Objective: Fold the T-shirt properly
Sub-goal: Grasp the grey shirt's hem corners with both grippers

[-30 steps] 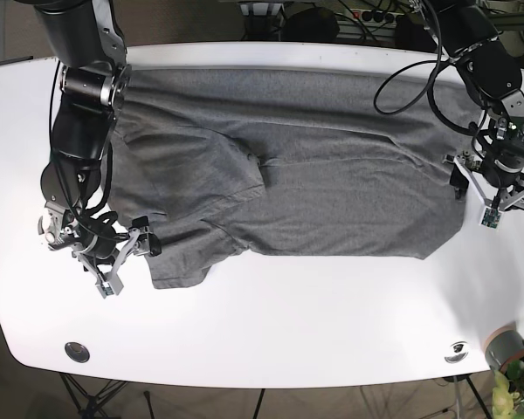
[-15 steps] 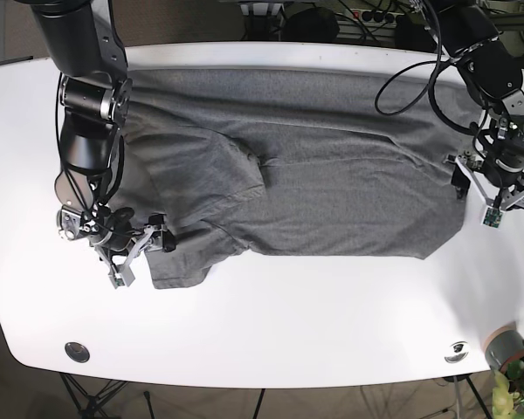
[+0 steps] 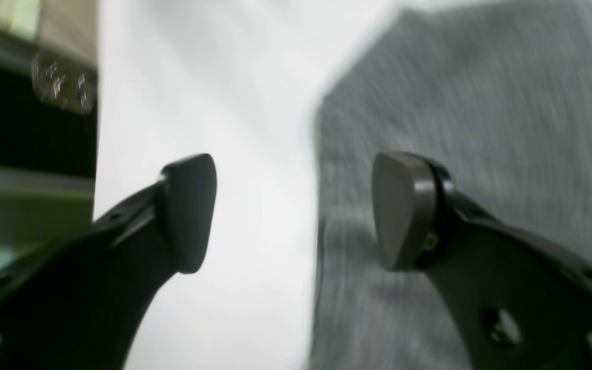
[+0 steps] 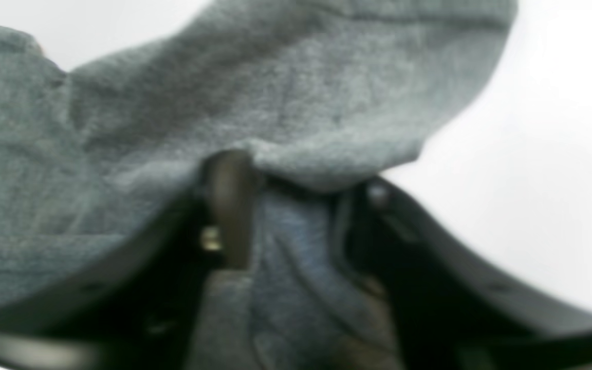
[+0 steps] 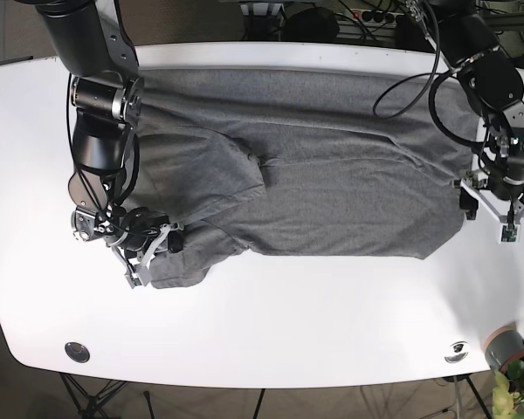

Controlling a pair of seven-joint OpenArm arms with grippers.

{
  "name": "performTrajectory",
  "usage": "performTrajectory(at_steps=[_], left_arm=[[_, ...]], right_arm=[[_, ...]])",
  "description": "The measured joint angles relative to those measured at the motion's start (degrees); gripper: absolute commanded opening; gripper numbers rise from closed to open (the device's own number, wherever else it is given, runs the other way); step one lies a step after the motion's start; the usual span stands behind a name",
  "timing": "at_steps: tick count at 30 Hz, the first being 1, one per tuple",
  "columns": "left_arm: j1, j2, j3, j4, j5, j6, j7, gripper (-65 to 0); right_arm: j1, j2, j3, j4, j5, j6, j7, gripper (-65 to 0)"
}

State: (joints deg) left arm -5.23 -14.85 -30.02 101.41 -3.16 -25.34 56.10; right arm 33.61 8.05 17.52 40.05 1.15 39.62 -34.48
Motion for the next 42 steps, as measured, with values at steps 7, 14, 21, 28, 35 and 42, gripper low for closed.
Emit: performTrajectory(at_steps=[7,14,21,28,35,42], left_arm=[[-7.1,0.0,0.6,-13.2,-0.2,7.0,-3.0,-6.8],[-14.1,-1.0,4.4,-31.6,-1.0,6.5,-12.1,-6.9],[-20.6,-2.5,6.8,-48.9,-0.3,7.3,-19.0,-7.1],[-23.5,-3.7,6.9,-58.7,-0.4,6.9,-23.8,-7.2],[-25.4,-3.9,9.6,-62.2,-0.5,7.1,-25.4,-27.5],[-24.9,-3.7,9.5,-62.5,-0.5,6.9,-28.9,-64.6]], right_arm=[[0.0,-0.1,0.0,0.0,0.0,0.02,1.0,-59.0],[0.0,-0.1,0.0,0.0,-0.2,0.02,0.9,-59.3],[-0.3,0.1,0.0,0.0,0.3,0.07,1.0,-59.3],[-0.3,0.0,0.0,0.0,0.3,0.02,0.9,-59.5],[-0.3,-0.1,0.1,0.0,0.3,0.02,1.0,-59.8],[-0.2,-0.1,0.1,0.1,0.3,0.02,0.9,-62.9]])
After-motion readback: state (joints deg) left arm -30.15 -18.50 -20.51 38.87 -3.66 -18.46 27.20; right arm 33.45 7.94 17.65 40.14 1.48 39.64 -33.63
